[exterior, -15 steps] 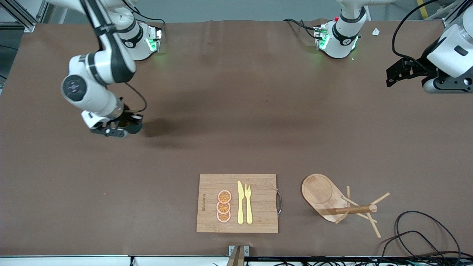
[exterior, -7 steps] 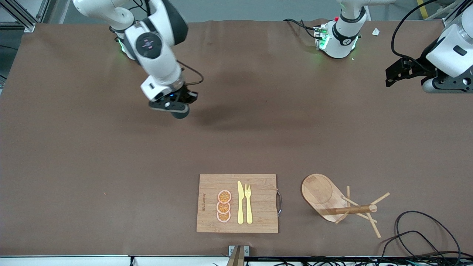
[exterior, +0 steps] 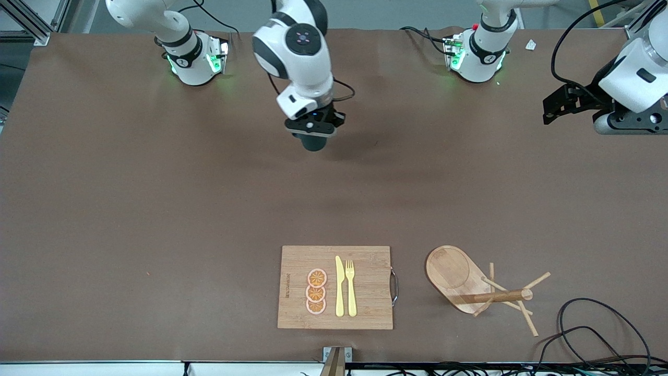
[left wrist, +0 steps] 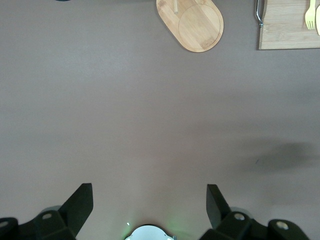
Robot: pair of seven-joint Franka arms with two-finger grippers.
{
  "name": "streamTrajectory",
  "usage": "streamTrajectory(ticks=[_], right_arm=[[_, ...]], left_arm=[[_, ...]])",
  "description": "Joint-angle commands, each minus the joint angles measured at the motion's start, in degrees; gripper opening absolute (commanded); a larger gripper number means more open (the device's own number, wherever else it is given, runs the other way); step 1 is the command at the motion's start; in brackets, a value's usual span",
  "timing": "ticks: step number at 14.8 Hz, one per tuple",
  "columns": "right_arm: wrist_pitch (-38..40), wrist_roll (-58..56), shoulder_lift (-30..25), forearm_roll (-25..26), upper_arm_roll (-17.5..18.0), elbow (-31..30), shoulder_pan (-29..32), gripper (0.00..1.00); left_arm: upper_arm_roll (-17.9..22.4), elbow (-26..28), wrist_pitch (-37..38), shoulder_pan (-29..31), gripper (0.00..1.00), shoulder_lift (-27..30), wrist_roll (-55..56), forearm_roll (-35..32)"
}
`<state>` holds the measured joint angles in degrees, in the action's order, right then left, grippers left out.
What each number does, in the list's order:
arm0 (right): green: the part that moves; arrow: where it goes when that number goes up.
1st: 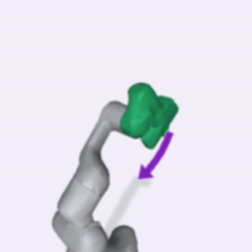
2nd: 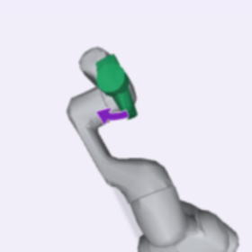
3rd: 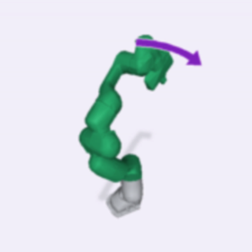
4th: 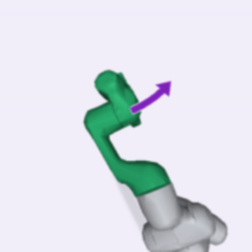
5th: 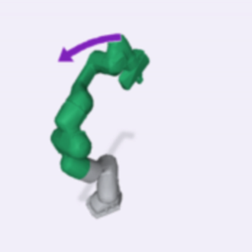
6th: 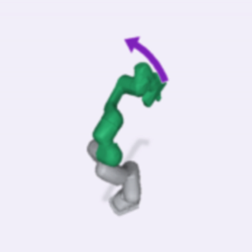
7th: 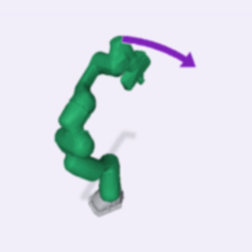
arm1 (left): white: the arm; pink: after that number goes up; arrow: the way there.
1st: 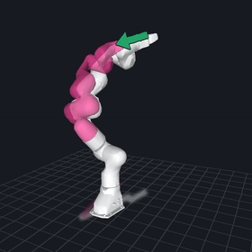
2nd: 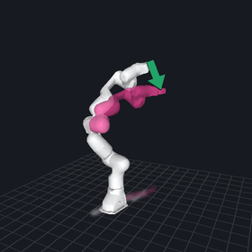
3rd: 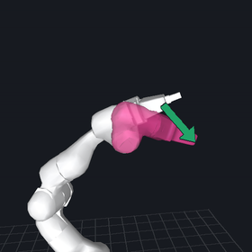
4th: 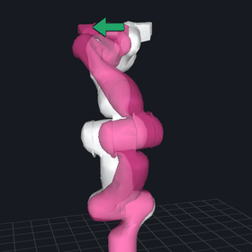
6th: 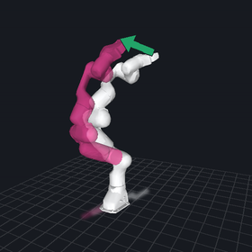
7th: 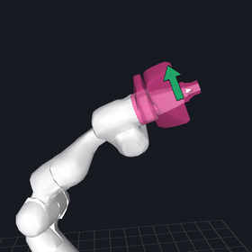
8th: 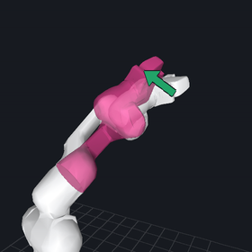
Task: Pass cup and hang on rack
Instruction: 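Carry the mug toward the table middle while the left gripper approaches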
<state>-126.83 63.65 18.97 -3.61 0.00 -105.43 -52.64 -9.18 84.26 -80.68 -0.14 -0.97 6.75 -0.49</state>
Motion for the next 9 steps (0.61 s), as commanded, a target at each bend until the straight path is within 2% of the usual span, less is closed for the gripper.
streamTrajectory(ticks=[1,3,5,9], right_arm=[[-0.1,5.8,10.5,-0.5,-0.9,9.7,-1.8,0.00],[0.1,7.5,15.8,-0.2,-1.0,15.1,-1.3,0.00],[-0.1,7.0,18.8,0.0,-1.1,18.3,-0.5,0.00],[0.2,5.4,20.4,0.4,-1.2,21.7,1.7,0.00]], left_arm=[[-0.3,-0.5,0.1,0.0,1.00,-0.6,0.4,-0.7],[-0.3,-0.5,0.1,0.0,1.00,-1.1,0.4,-0.7],[-0.3,-0.5,0.1,-0.6,1.00,-1.5,0.5,-0.7],[-0.3,-0.5,0.1,-1.1,1.00,-1.6,0.5,-0.4]])
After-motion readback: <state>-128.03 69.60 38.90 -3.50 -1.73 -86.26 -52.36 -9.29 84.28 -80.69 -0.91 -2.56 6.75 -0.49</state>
